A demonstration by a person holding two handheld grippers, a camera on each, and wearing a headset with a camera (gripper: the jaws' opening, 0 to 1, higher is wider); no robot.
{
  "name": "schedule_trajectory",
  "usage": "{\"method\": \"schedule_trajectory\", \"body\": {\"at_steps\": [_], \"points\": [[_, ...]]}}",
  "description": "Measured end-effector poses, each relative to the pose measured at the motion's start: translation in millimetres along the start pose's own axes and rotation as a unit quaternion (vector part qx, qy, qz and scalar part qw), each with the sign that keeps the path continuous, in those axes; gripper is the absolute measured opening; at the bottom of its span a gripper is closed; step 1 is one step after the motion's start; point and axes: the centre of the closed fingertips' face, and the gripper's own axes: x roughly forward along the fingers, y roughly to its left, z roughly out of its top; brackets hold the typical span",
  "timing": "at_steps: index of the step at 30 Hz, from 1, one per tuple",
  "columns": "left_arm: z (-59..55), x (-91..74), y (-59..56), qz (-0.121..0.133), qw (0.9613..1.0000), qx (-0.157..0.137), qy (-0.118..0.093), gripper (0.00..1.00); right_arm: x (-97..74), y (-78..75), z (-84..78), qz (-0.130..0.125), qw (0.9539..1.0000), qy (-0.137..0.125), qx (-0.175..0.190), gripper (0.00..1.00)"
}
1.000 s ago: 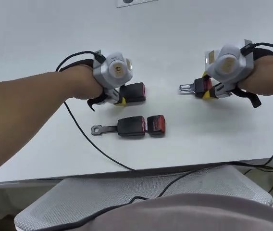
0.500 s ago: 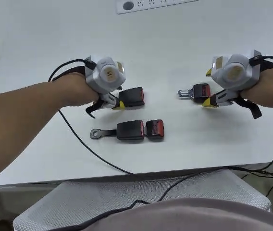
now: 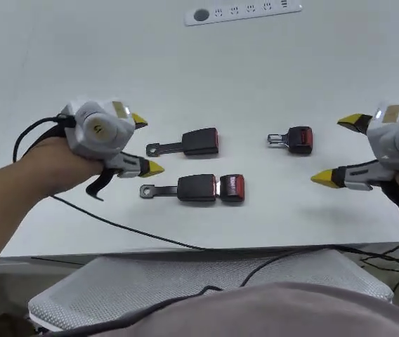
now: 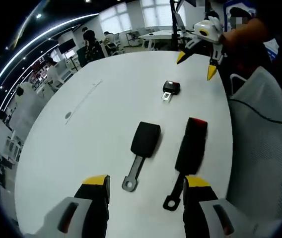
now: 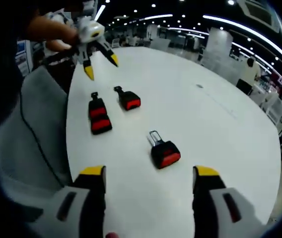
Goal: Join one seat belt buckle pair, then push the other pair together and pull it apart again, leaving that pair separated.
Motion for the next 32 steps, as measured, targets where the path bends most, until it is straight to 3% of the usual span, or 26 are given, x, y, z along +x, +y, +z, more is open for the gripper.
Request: {"method": "schedule_trajectory", "body": {"at_steps": [2, 5, 12, 19, 22, 32], "points": [[-9.4, -12.1, -3.8, 0.019, 0.9997, -0.014, -0.004, 0.65, -5.4, 5.7, -2.8, -0.002, 1.0000, 0.002, -0.001, 0.75], [-21.5, -26.5, -10.5, 0.029, 0.9982, -0.050, -0.014, 0.70, -13.4, 14.0, -3.7, -0.003, 0.9999, -0.002, 0.009, 0.76], [-48.4, -56.8, -24.7, 0.050, 0.9939, -0.096, -0.019, 0.85, -17.0, 27.3, 4.8, 0.000, 0.9998, -0.011, 0.015, 0.86], [-58.3, -67.2, -35.4, 0.061, 0.9894, -0.129, -0.028, 1.00, -17.4, 27.1, 12.6, -0.003, 0.9997, -0.016, 0.016, 0.97], [-63.0, -65.6, -33.1, 0.067, 0.9889, -0.130, -0.027, 1.00, -17.2, 27.0, 14.0, -0.007, 0.9998, -0.018, 0.008, 1.00], [-62.6, -65.1, -31.2, 0.076, 0.9876, -0.133, -0.033, 1.00, -21.4, 31.0, 9.2, -0.011, 0.9997, -0.015, 0.017, 1.00]]}}
